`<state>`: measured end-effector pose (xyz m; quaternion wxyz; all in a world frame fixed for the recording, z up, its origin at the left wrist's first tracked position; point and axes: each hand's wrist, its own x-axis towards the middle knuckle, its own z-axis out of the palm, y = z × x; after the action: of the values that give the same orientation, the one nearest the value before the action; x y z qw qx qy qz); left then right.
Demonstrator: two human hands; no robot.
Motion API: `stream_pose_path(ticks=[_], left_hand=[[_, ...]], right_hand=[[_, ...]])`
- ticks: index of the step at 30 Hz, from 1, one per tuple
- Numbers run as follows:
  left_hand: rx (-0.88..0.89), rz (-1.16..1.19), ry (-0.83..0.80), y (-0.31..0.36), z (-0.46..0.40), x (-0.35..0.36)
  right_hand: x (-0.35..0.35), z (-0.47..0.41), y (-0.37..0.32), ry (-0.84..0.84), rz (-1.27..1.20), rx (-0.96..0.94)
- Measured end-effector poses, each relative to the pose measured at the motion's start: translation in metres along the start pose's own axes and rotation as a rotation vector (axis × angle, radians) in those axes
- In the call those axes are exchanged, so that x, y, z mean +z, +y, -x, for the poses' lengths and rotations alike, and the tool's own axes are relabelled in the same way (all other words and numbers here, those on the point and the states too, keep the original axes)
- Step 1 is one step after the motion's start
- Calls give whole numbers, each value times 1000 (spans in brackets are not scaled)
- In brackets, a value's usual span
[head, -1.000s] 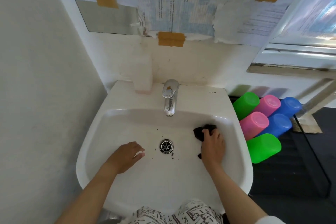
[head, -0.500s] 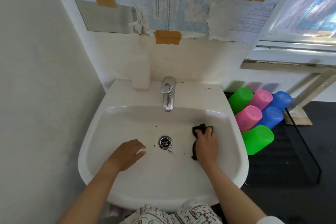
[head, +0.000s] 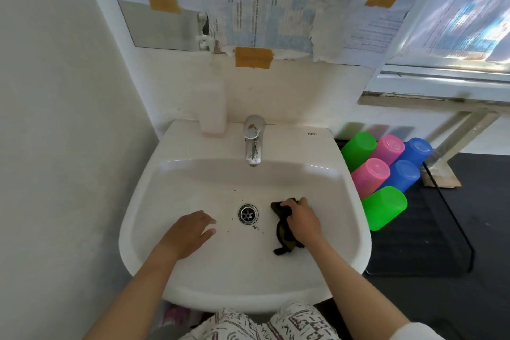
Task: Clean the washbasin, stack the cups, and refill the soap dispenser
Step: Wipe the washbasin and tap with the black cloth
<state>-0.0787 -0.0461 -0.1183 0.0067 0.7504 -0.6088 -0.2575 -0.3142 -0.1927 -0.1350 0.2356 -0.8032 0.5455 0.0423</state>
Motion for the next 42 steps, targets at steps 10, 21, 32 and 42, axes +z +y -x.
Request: stream_pose_path(ticks=[10, 21, 32, 42], left_hand=[[-46, -94, 17, 6, -3, -2], [-72, -18, -5, 2, 2, 3], [-102, 1, 24, -8, 1, -1], [-95, 89, 353, -12, 7, -7]], right_hand=[[20, 18, -23, -271, 338, 72], [65, -1, -55, -99, -15, 73], [44, -4, -59, -106, -591, -180], [54, 19, -105, -231, -655, -435]])
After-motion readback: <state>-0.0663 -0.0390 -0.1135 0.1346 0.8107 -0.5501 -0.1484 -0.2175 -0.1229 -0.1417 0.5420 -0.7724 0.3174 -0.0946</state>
